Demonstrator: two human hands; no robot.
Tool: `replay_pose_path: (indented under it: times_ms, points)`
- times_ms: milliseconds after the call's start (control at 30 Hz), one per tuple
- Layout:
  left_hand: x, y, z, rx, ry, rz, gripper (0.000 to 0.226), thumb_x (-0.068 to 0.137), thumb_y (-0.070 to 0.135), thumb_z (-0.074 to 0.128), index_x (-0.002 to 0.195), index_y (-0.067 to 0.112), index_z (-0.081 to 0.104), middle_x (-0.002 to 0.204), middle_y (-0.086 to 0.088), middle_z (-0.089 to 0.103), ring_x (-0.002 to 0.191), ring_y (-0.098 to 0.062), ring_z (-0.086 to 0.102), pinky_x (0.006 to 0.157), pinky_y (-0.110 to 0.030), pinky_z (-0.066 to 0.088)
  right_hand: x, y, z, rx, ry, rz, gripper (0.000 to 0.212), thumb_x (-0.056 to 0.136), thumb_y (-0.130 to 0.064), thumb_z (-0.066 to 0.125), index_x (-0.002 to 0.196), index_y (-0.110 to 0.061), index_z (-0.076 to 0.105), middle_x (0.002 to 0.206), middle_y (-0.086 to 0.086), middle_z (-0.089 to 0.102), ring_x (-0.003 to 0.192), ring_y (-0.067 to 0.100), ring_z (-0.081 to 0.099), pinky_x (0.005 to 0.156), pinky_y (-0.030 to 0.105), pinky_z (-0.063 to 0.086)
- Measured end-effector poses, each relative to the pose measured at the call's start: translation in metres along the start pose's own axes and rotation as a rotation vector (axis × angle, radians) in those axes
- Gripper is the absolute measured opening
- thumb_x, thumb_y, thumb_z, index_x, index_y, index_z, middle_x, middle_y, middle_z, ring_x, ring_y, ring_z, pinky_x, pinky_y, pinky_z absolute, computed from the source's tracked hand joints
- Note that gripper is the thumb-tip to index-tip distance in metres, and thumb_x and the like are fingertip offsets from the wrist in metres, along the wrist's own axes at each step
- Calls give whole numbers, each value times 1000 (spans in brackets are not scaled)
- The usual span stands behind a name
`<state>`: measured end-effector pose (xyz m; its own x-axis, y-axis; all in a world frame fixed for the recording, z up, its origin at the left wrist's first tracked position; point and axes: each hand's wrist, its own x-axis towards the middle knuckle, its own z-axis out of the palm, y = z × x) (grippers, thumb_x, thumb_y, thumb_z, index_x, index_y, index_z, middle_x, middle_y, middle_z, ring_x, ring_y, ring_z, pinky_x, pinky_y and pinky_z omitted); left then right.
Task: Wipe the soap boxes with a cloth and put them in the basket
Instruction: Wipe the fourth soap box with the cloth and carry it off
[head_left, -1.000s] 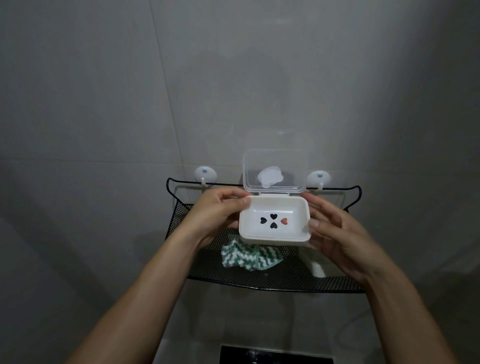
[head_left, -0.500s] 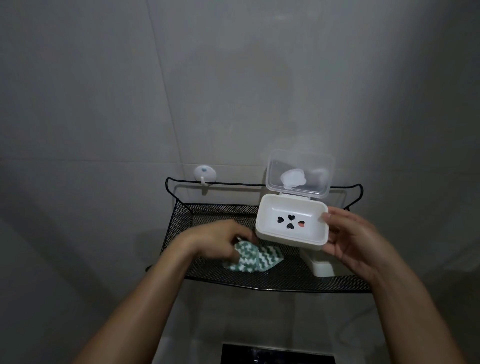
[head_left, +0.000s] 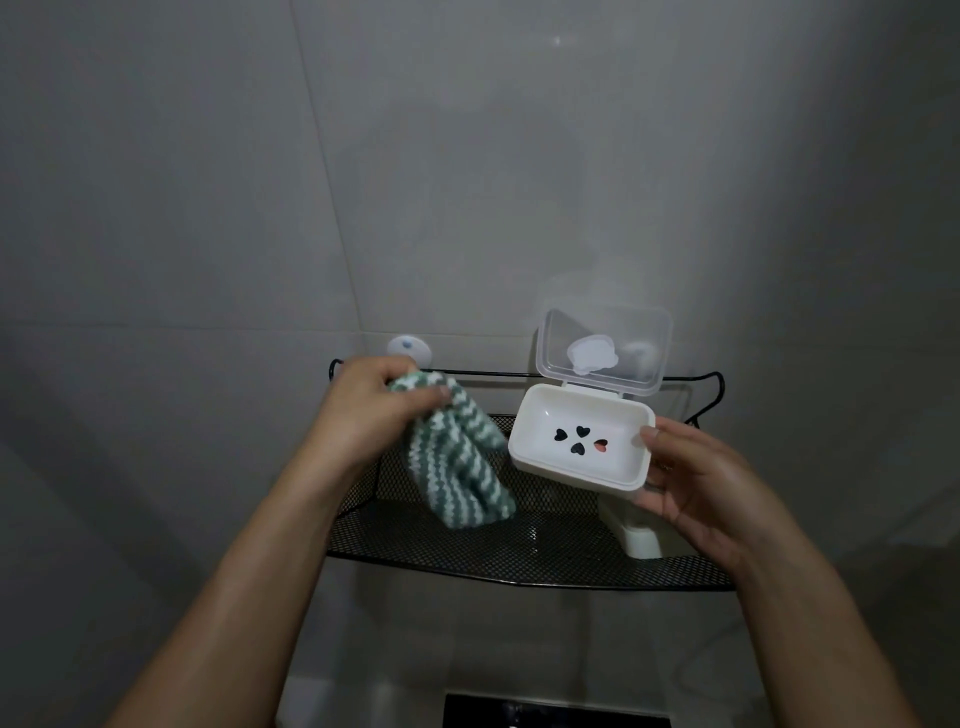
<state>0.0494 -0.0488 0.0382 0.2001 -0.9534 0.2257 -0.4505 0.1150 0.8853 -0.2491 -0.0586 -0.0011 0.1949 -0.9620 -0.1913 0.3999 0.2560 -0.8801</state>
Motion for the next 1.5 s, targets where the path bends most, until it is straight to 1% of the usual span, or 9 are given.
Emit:
replay_pose_path:
  times_ms: [133, 400, 567, 800, 933, 1033, 1167, 1367, 1500]
  points:
    - [-4, 22, -4, -102, 104, 72, 23, 73, 33, 76, 71, 11, 70, 64, -6, 68, 55, -12, 60, 52, -26, 44, 1, 2, 7, -10, -5, -16, 26, 92, -3, 54, 115, -1, 67, 108, 22, 73, 91, 33, 74, 63, 39, 61]
    - [-2, 36, -2, 58, 155, 155, 11, 82, 25, 70, 86, 15, 68, 75, -7, 73, 74, -30, 70, 72, -51, 57, 0, 3, 15, -49, 5, -49, 21, 95, -2, 53, 108, -4, 69, 102, 19, 75, 89, 31, 75, 62, 39, 61]
    - [3, 29, -5, 132, 64, 213, 44, 84, 13, 68, 118, 39, 60, 76, -9, 69, 70, -27, 67, 69, -39, 55, -3, -2, 11, -70, 48, -79, 18, 96, -2, 53, 99, -8, 70, 93, 14, 77, 82, 25, 76, 59, 38, 61]
    - [-4, -12, 32, 564, -590, -108, 13, 93, 20, 64, 98, 17, 76, 101, -2, 74, 91, -15, 67, 78, -29, 54, -7, -7, 6, -103, 75, -96, 16, 96, -2, 53, 101, -7, 67, 83, 10, 77, 73, 20, 75, 57, 36, 61]
    - [-3, -21, 51, 1146, -632, 118, 30, 90, 44, 58, 97, 20, 74, 112, 1, 59, 117, -20, 45, 99, -46, 33, -7, -7, 7, -109, 65, -98, 16, 96, -1, 53, 101, -7, 68, 84, 11, 76, 73, 20, 75, 58, 37, 62]
    - [4, -19, 58, 1025, -705, 73, 35, 85, 51, 67, 95, 18, 70, 95, 2, 64, 104, -21, 58, 85, -37, 43, -6, -6, 8, -109, 58, -95, 17, 96, -2, 53, 102, -6, 68, 86, 12, 76, 74, 21, 75, 60, 37, 62]
    - [4, -20, 63, 854, -754, -23, 52, 75, 27, 83, 123, 26, 62, 113, 3, 67, 102, -20, 62, 76, -26, 44, -6, -4, 8, -101, 56, -92, 17, 96, -2, 52, 101, -7, 68, 85, 11, 76, 74, 20, 75, 58, 37, 62]
    - [1, 1, 33, 666, -233, 28, 9, 78, 19, 66, 81, 13, 72, 73, -5, 69, 70, -22, 65, 56, -28, 43, -6, -2, 6, -89, 58, -100, 18, 96, -2, 53, 103, -8, 69, 91, 14, 76, 79, 23, 75, 65, 40, 63]
    - [-11, 40, 18, 543, 174, 254, 17, 76, 29, 68, 72, 13, 68, 62, -1, 62, 60, -17, 57, 53, -33, 40, -2, 3, 12, -94, 51, -106, 18, 96, -3, 54, 104, -8, 70, 92, 13, 77, 80, 22, 75, 64, 36, 63]
